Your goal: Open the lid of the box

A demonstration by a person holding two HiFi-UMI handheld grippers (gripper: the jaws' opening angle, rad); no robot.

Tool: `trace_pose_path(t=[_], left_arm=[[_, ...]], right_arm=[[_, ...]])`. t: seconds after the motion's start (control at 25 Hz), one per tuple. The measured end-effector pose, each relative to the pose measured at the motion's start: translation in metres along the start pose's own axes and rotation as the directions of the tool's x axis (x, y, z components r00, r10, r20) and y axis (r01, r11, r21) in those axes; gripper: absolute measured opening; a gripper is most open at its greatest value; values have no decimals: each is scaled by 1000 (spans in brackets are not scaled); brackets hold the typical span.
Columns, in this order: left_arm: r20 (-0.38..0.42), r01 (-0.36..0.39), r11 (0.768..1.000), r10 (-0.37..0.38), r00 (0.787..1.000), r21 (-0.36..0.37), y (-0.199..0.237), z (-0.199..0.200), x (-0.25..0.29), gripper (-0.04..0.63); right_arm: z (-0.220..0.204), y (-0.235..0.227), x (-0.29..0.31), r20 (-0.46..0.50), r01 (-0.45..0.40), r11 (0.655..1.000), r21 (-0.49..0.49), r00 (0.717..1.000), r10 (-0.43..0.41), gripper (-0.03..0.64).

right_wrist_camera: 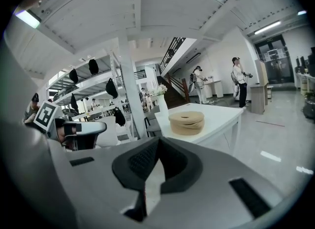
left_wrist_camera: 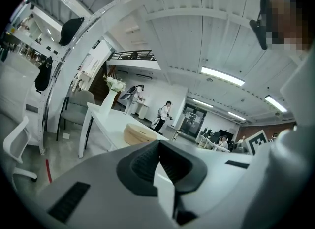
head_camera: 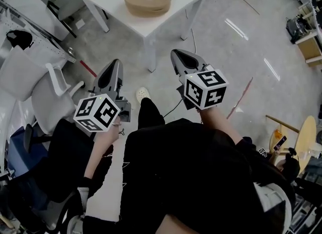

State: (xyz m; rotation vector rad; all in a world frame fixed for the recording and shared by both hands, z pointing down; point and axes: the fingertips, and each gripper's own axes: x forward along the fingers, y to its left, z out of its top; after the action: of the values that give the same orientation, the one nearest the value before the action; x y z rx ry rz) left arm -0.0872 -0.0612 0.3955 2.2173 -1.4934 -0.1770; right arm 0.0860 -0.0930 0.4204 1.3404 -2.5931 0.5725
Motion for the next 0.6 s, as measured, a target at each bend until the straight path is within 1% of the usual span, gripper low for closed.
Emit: trace_pose_path(t=[0.16, 0.24, 0.4, 0.6], left_arm=[[3, 24, 1000, -24, 1000, -4, 12, 19, 30, 11], [0, 42, 999, -42, 999, -1, 14, 27, 47, 11], [-5, 69, 998, -69, 998, 4, 21, 44, 79, 11], [-8, 78, 997, -78, 997, 8, 42, 65, 109, 11]], right_arm=[[17, 0, 27, 0, -29, 999, 30, 1000, 29, 5], [30, -1, 39, 12, -42, 999, 24, 999, 42, 5], [56, -8, 66, 35, -51, 999, 9, 998, 51, 5], [76, -16, 103, 38, -47, 999, 16, 998, 47, 5]])
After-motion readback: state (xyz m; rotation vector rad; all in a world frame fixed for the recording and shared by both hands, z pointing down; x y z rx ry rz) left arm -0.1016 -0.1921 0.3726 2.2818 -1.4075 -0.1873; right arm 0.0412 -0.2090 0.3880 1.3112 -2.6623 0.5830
